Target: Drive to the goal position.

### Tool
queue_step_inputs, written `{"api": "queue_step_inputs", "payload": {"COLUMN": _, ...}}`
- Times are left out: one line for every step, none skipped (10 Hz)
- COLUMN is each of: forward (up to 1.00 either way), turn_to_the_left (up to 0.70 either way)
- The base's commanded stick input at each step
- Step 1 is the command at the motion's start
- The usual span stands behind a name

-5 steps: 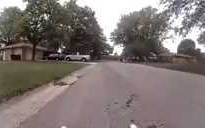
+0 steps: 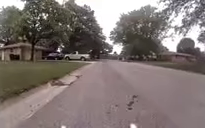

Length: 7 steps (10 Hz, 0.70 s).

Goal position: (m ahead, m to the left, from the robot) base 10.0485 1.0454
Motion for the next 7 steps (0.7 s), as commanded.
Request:
{"api": "queue_step_inputs", "payload": {"forward": 0.0, "turn_to_the_left": 0.0}}
{"api": "queue_step_inputs", "payload": {"forward": 0.0, "turn_to_the_left": 0.0}}
{"api": "queue_step_inputs", "payload": {"forward": 0.0, "turn_to_the_left": 0.0}}
{"api": "queue_step_inputs", "payload": {"forward": 0.0, "turn_to_the_left": 0.0}}
{"api": "queue_step_inputs", "payload": {"forward": 0.0, "turn_to_the_left": 0.0}}
{"api": "queue_step_inputs", "payload": {"forward": 0.0, "turn_to_the_left": 0.0}}
{"api": "queue_step_inputs", "payload": {"forward": 0.0, "turn_to_the_left": 0.0}}
